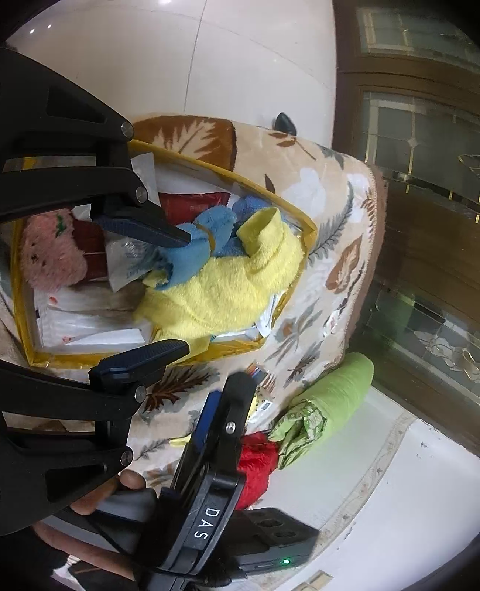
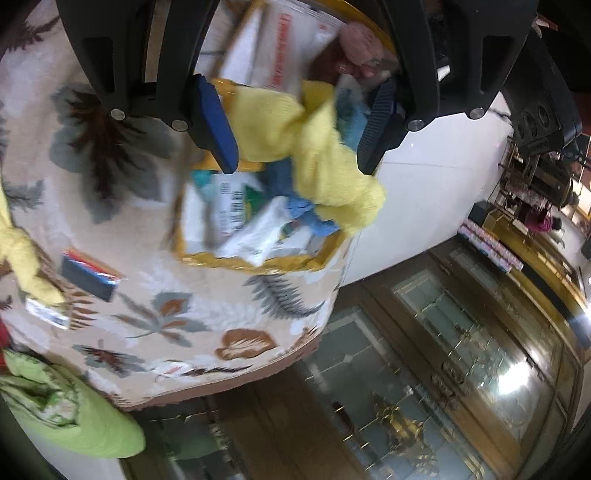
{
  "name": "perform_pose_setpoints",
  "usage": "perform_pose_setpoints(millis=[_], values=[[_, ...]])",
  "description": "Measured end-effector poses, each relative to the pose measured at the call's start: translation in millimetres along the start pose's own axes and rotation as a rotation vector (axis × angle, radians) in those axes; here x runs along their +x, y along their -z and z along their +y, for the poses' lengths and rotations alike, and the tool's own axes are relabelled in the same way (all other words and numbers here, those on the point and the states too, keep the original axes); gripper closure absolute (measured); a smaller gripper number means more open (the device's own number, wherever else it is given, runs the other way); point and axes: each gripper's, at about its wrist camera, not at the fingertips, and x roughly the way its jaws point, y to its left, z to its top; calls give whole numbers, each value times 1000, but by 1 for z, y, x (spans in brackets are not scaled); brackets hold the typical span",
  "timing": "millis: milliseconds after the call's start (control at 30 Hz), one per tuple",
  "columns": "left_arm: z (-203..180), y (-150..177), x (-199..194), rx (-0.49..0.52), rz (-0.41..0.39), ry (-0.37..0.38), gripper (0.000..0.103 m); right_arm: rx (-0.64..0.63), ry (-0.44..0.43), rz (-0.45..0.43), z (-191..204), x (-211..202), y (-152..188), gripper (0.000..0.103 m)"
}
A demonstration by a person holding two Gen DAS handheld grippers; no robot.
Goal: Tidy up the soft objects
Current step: 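Carry blue cloth and yellow towel into the tray and open both tools, then move both tools back toward the remaining yellow cloth and pencil pack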
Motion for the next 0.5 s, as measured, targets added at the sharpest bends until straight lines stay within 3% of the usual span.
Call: perform_pose_setpoints(millis=[300, 500], values=[[-42, -1, -13, 31, -22, 48, 51, 85, 71, -14, -83, -35, 3, 33], [-81, -7, 1, 92, 16, 72, 51, 101, 125, -29, -130, -59, 6, 33]])
